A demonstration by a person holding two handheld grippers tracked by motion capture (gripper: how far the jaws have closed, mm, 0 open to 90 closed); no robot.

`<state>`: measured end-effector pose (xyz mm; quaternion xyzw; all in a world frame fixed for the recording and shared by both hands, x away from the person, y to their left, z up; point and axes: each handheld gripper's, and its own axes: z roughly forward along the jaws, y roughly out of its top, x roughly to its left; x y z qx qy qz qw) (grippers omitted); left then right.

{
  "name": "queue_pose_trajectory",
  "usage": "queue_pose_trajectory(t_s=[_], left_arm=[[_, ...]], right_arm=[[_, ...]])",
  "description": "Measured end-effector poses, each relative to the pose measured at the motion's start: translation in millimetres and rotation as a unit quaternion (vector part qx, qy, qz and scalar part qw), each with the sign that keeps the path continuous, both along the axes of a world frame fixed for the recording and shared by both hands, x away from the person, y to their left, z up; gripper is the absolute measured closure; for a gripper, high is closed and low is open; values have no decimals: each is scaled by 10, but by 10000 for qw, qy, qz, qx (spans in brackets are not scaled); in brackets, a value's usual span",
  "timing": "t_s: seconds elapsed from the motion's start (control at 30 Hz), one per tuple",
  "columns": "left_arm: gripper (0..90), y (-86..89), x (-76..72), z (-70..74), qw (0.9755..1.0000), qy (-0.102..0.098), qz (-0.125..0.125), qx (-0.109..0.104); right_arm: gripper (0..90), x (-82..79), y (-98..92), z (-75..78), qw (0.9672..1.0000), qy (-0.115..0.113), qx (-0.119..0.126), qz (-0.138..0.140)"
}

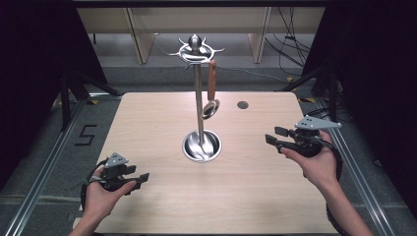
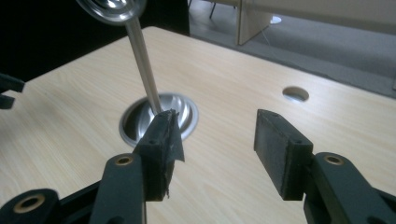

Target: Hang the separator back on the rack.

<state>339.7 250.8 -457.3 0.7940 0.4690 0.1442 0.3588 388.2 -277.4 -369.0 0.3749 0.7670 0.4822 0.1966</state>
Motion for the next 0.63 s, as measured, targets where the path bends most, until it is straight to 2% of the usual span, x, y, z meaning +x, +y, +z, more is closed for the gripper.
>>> queue_pose_trajectory(t_s=[0.03, 0.1, 0.2, 0.23, 0.27, 0.3, 0.37, 0.4, 0.43, 0.47, 0.5, 0.53, 0.63], left_arm=[[376, -4, -1, -5, 10000, -21, 21, -3], [376, -2, 0, -2, 10000, -48, 13, 64], [376, -25, 0, -16, 9999, -36, 117, -102], [376, -30, 0, -22, 9998, -65, 147, -138], [376, -27, 0, -19, 9998, -44, 135, -121], [376, 6, 1, 0, 10000, -17, -19, 91], [376, 3, 2, -4, 10000, -26, 8, 52], [376, 4, 3, -4, 10000, -26, 5, 50], [376, 6, 6, -4, 10000, -25, -15, 36], [376, 6, 7, -3, 10000, -30, -7, 41], [375, 6, 9, -3, 10000, -32, -7, 39], [375, 7, 10, -4, 10000, -30, -23, 25], [374, 5, 11, -2, 10000, -32, -19, 52]], right_arm=[[498, -14, -12, -43, 9999, 88, 53, -50], [498, -27, -58, -116, 9998, 136, -21, -112], [497, -46, -112, -229, 9996, 199, 9, -194], [498, -47, -120, -277, 9995, 155, 112, -240], [498, -59, -148, -306, 9994, 211, 49, -277], [499, -74, -160, -345, 9990, 308, 114, -317], [503, -80, -194, -439, 9989, 266, 116, -363], [505, -87, -209, -476, 9987, 320, 95, -390], [506, -78, -231, -516, 9991, 230, 10, -357], [508, -81, -239, -547, 9991, 240, 6, -362], [513, -84, -250, -574, 9990, 273, -17, -355], [519, -112, -236, -588, 9980, 443, 49, -443], [524, -92, -251, -619, 9990, 229, -111, -377]])
